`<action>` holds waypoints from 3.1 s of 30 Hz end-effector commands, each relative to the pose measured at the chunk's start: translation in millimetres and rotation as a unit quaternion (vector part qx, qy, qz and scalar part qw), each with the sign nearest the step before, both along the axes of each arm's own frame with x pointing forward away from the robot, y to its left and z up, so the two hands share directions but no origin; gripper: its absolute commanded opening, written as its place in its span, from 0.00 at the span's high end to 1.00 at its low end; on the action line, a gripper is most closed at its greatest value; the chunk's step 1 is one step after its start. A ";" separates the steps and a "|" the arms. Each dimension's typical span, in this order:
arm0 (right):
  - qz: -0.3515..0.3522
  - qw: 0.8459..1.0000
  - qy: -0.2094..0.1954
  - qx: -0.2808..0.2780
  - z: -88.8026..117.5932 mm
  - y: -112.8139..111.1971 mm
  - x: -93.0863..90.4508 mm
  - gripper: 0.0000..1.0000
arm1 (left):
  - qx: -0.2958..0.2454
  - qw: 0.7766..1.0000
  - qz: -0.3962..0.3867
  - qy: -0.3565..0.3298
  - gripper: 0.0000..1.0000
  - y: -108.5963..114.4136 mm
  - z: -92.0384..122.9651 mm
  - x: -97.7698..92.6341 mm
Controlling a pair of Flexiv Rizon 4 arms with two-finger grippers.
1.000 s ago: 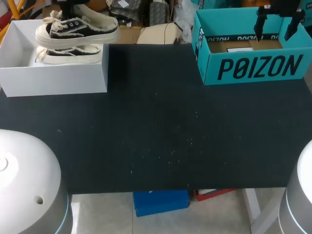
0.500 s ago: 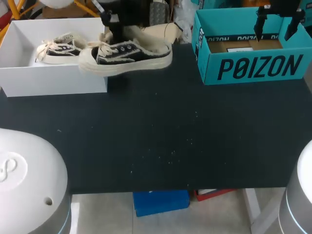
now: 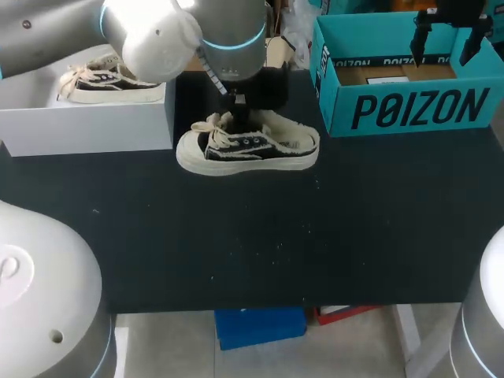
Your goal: Take the shoe out of the shoebox, open the shoe tongue, remove and reinsert the insole, then place the shoe into the shoebox
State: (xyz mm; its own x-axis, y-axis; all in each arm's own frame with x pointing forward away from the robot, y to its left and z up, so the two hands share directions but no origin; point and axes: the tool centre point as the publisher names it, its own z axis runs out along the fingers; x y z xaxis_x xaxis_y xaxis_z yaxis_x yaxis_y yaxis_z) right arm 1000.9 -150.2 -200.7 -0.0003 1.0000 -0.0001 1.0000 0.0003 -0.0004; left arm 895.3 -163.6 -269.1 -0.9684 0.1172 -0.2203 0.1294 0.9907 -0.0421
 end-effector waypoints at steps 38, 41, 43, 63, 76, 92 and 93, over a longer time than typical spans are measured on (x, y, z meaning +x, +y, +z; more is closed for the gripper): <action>0.000 1.000 0.000 0.000 0.3 0.1 0.0 0.00 | -0.175 0.983 -0.039 0.023 0.00 16.5 -35.1 2.8; 0.000 1.000 0.000 0.000 0.3 0.1 0.0 0.00 | -0.225 0.973 -0.030 0.039 0.00 28.6 -18.9 -4.4; 0.000 1.000 0.000 0.000 0.3 0.1 0.0 0.00 | -0.254 0.965 -0.035 0.053 0.00 35.1 -11.1 -9.7; 0.000 1.000 0.000 0.000 0.3 0.1 0.0 0.00 | -0.275 0.954 -0.072 0.100 0.00 113.1 -6.2 -28.3; 0.000 1.000 0.000 0.000 0.3 0.1 0.0 0.00 | -0.275 0.954 -0.072 0.100 0.00 113.1 -6.2 -28.3; 0.000 1.000 0.000 0.000 0.3 0.1 0.0 0.00 | -0.275 0.954 -0.072 0.100 0.00 113.1 -6.2 -28.3; 0.000 1.000 0.000 0.000 0.3 0.1 0.0 0.00 | -0.275 0.954 -0.072 0.100 0.00 113.1 -6.2 -28.3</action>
